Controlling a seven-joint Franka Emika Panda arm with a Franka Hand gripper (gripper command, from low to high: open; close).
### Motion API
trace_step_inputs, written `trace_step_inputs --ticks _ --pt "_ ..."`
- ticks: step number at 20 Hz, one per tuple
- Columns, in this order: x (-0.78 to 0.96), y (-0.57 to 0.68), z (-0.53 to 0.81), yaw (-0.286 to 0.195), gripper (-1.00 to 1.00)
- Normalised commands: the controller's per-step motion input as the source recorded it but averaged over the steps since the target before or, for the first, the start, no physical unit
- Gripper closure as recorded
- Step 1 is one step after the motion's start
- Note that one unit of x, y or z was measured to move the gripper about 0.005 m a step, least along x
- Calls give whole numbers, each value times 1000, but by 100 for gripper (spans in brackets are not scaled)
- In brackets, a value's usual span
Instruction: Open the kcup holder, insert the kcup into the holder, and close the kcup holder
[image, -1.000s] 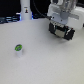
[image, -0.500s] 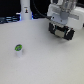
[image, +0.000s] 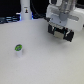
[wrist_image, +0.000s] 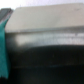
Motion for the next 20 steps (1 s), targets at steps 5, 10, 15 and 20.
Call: trace_step_inputs --ticks 5,10,15,20 --pt "913 -342 236 -81 100" --pt "911 -357 221 -73 100" --pt "888 -368 225 -70 100" --pt "855 -296 239 -64 100"
